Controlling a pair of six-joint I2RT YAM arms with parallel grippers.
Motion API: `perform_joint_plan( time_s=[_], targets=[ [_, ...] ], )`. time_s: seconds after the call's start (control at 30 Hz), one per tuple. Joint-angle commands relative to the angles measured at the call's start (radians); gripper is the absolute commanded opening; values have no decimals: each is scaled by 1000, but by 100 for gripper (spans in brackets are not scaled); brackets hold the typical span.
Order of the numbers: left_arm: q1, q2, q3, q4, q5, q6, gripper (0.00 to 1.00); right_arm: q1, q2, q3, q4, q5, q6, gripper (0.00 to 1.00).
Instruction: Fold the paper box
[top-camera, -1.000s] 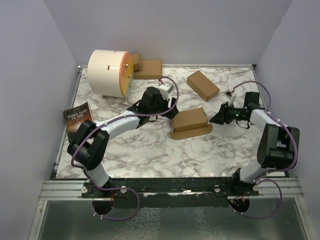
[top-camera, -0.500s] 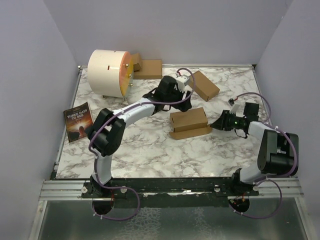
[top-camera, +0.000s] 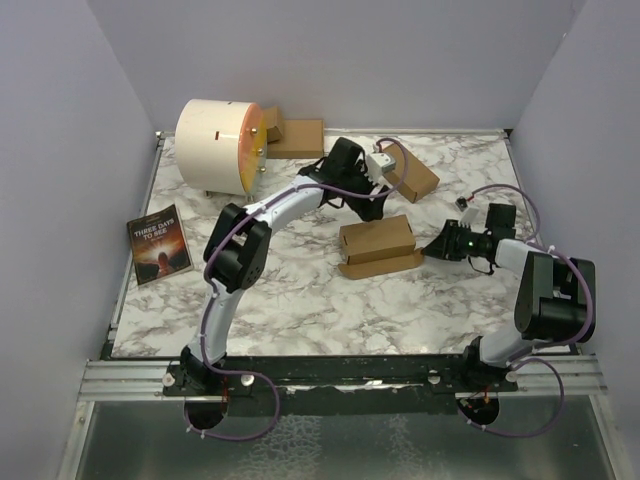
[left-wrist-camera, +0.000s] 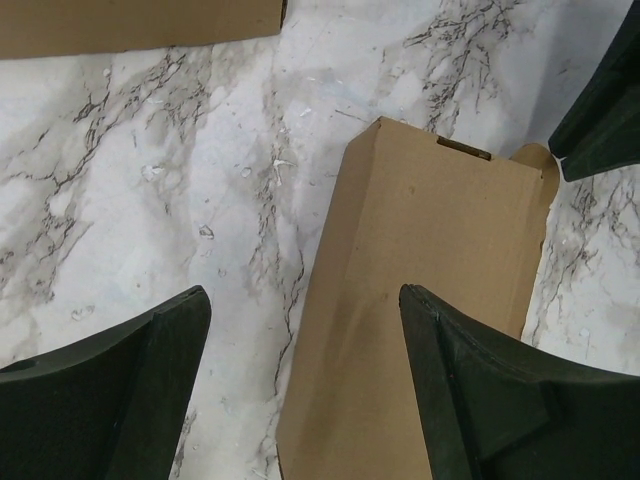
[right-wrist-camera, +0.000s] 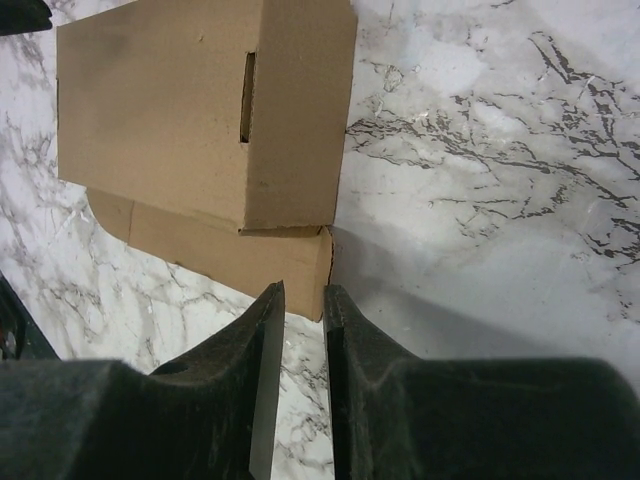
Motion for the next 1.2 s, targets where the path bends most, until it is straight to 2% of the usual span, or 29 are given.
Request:
perform_joint_plan(
  time_s=[0.0,0.27,0.43,0.57,0.73,0.87,1.03,1.17],
  targets=[
    [12,53,68,-81,156,73,80,-5,22,30,-20,18,2,21],
    [12,111,114,-114,169,106,80,-2,18,51,-49,24,-36,16],
    [23,118,113,-105,143,70,79,1,10,119,-132,52,-128,18],
    [46,35,21,28,103,-31,80,0,-11,204,-275,41,-300,26],
    [85,-114,-144,248,156,-99,81,-1,-74,193,-329,-60,-405,48],
    [99,-138,-207,284,209,-90,82,-1,-50,220,-400,-46,-486,54],
    [97,-170,-284,304,205,-20,81,0,47,268,-515,-53,-602,52],
    [98,-206,-368,400,217,35,81,12,114,283,-528,-84,-615,44]
  ],
)
